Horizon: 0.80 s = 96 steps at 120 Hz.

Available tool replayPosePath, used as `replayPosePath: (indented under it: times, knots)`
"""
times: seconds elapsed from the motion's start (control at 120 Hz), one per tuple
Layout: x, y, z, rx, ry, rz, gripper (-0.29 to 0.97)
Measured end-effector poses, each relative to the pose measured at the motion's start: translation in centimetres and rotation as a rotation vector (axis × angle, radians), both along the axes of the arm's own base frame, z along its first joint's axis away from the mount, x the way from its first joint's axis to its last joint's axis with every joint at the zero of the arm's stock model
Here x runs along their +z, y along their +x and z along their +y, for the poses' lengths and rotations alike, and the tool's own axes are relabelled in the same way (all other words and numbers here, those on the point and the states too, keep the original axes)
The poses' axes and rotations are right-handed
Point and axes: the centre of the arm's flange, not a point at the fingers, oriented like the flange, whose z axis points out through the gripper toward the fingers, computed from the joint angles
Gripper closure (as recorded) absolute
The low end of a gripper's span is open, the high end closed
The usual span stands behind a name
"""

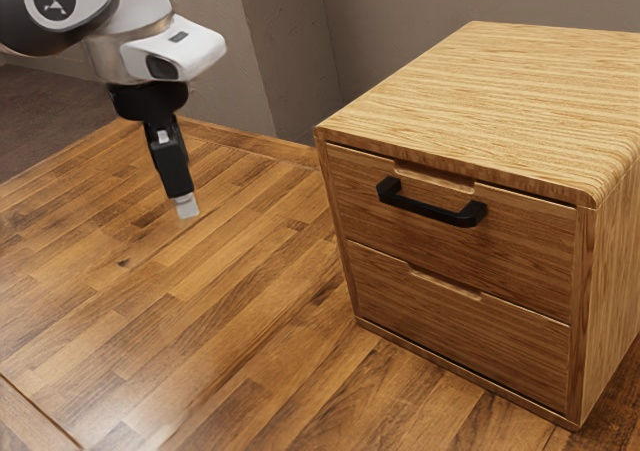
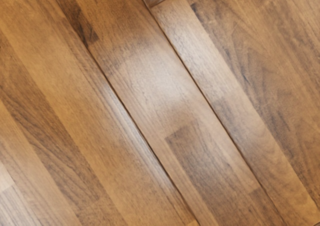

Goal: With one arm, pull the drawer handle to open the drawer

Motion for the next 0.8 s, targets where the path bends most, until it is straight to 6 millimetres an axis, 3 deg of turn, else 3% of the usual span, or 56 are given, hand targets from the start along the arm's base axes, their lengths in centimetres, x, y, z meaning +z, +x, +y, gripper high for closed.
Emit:
replayPosePath:
  times: [0.292,0.433,0.8]
  knots:
    - [0.6,0.0,-1.1,-0.093,-0.037,-0.036,0.00]
    - [1.4,-0.9,-6.6,-0.236,-0.039,-0.052,0.00]
    - [1.4,-0.1,-13.8,-0.585,-0.023,-0.117,0.00]
